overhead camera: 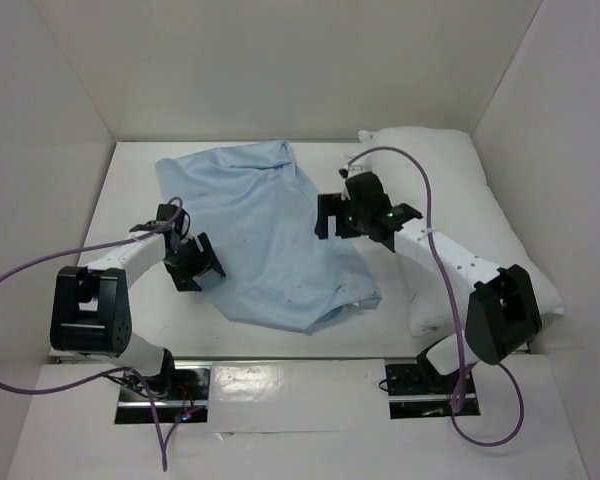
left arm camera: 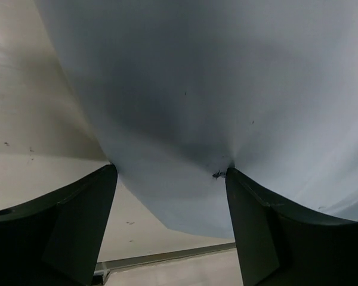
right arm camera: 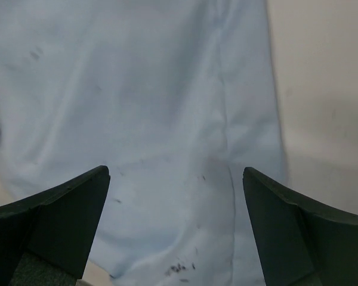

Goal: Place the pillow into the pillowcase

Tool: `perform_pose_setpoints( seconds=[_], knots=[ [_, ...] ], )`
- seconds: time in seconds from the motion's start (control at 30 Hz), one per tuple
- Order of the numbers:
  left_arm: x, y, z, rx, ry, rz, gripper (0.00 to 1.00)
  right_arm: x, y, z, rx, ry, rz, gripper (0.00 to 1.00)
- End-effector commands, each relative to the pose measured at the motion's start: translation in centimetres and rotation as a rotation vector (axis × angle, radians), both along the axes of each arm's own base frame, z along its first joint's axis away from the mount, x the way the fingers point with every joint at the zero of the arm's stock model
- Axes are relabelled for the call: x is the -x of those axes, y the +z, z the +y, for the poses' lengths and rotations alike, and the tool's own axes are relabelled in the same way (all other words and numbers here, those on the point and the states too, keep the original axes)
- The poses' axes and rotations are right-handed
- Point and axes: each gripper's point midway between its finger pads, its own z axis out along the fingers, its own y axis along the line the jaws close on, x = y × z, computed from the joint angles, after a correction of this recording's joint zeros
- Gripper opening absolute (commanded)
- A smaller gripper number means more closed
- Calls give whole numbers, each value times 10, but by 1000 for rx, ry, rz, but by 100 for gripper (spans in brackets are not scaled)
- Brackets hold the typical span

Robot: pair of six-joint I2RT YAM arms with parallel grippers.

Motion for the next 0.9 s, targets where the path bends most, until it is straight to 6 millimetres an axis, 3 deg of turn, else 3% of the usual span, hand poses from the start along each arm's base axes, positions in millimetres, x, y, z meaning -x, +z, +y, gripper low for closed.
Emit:
perform_pose_setpoints(
  seconds=[0.0, 0.13, 0.17, 0.23, 0.27, 0.3, 0.37, 0.4, 0.43, 0.47, 0.5, 0.53, 0.57, 0.6, 0.67, 0.77, 0.87],
  knots=[
    [-7, -7, -14, 25, 14, -20, 86, 47, -52, -23, 82, -74, 203, 100],
    [-4, -30, -16, -11, 17, 33, 72, 74, -84, -24, 118, -97, 282, 100],
    [-5, -34, -15, -22, 20, 38, 41, 79, -98, -27, 137, -98, 308, 96],
    [-15, -31, -14, -32, 24, 32, 4, 84, -113, -32, 161, -113, 337, 86],
    [-16, -28, -10, -35, 26, 39, 0, 86, -117, -30, 166, -105, 340, 64],
    [-18, -23, -11, -29, 15, 35, 0, 85, -120, -29, 167, -105, 343, 49],
    [-35, 9, -9, -41, 22, -50, 0, 74, -110, -27, 167, -105, 304, 12],
    [-35, 22, -4, -67, 23, -70, 0, 71, -105, -29, 184, -107, 293, 0],
    [-47, 48, 0, -75, 39, -135, 0, 65, -98, -28, 190, -110, 271, 0],
    [-50, 67, 1, -80, 45, -179, 0, 53, -74, -24, 169, -116, 210, 0],
    [-52, 98, 9, -104, 57, -260, 0, 50, -63, -25, 174, -114, 192, 0],
    [-46, 114, 12, -116, 64, -269, 0, 48, -50, -24, 160, -114, 173, 0],
    [-52, 148, 17, -127, 72, -344, 0, 39, -19, -18, 123, -108, 112, 0],
    [-49, 172, 25, -154, 79, -400, 0, 38, -6, -18, 111, -108, 95, 0],
    [-45, 210, 32, -178, 82, -448, 0, 34, 30, -4, 50, -71, 34, 0],
    [-47, 236, 36, -209, 67, -485, 0, 26, 62, 9, -7, -32, -16, 0],
    [-69, 219, 47, -250, 92, -438, 0, 2, 59, 22, 10, -19, -54, 0]
  ],
)
